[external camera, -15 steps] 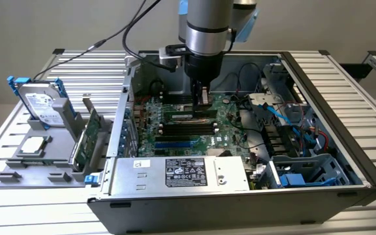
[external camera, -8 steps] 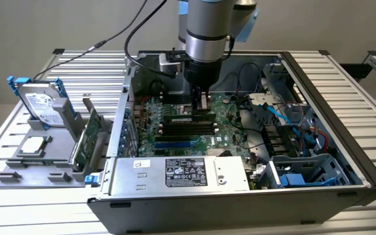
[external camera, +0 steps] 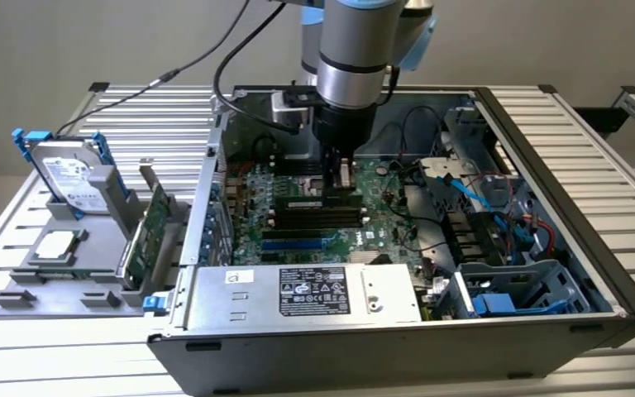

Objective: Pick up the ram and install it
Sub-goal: 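Insert the ram into the slot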

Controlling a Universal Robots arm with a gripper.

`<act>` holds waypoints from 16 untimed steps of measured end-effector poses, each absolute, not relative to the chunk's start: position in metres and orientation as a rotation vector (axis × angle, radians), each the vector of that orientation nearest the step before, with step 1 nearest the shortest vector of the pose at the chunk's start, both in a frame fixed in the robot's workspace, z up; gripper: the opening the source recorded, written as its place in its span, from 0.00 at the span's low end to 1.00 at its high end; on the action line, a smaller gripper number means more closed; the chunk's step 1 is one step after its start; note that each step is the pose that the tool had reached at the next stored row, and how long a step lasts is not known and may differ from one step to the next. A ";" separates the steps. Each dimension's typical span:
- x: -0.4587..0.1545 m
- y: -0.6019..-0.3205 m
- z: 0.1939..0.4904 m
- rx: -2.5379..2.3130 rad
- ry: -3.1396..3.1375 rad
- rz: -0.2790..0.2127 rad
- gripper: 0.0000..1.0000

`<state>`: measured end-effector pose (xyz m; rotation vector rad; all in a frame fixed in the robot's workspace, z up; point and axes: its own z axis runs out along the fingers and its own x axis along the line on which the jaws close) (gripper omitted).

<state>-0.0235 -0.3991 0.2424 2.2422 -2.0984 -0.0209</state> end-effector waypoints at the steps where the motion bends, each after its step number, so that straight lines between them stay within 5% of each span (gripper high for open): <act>1: -0.023 -0.400 0.242 2.242 -2.098 -0.021 0.14; 16: -0.023 -0.403 0.228 2.238 -2.095 -0.022 0.14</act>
